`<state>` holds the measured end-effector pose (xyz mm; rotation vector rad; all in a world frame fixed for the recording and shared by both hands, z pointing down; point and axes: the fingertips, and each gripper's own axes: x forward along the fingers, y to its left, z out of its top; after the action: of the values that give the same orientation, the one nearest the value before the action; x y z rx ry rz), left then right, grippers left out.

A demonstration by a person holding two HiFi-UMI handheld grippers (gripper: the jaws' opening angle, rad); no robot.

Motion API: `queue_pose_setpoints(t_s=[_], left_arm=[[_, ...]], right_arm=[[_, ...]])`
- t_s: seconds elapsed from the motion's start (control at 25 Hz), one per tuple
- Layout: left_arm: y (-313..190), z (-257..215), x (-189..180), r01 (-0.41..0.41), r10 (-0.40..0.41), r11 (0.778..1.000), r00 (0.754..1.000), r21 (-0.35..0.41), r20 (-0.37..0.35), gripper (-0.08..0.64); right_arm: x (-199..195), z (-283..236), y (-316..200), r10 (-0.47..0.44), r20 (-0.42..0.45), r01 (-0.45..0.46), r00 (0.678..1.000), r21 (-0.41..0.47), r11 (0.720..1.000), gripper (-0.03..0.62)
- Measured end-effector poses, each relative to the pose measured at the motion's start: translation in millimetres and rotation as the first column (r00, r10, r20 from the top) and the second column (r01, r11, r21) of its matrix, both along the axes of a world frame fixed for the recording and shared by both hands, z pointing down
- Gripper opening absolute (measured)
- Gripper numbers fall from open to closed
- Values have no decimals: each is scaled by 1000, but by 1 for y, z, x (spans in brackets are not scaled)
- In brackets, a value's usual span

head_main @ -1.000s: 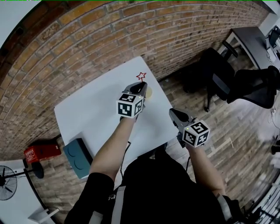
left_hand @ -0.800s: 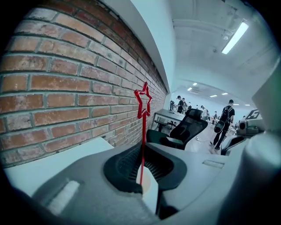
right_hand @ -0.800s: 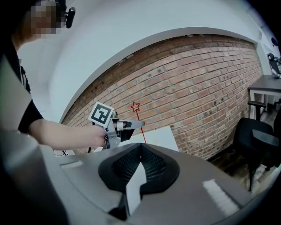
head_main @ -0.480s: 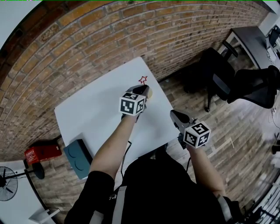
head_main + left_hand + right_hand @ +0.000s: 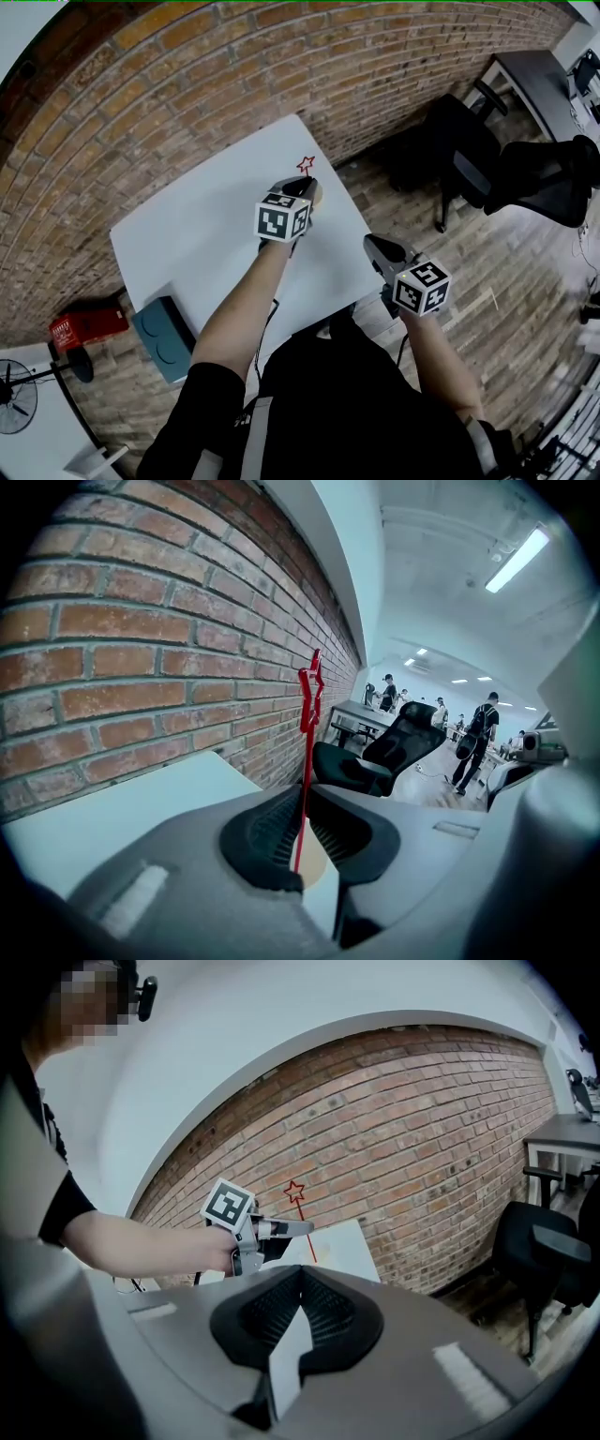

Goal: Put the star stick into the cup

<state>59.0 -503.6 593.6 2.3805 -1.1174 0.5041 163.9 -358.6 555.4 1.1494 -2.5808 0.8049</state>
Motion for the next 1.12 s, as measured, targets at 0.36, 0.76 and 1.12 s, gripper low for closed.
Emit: queue_pose_setpoints(t_s=[0.36, 0.76, 1.12], left_arm=[[-5, 2, 0, 10, -10, 1000, 1000, 12, 17, 84], [-1, -6, -15, 46, -46, 999, 999, -6, -1, 199], [3, -40, -42, 101, -100, 992, 995, 74, -16, 193]], right_arm=[[-2, -1, -2, -15, -12, 15, 1000, -8, 1000, 0], [-17, -10, -10, -64, -15, 64, 998, 3, 998, 0], [-37, -24, -25, -119, 0, 119, 993, 36, 992, 0]])
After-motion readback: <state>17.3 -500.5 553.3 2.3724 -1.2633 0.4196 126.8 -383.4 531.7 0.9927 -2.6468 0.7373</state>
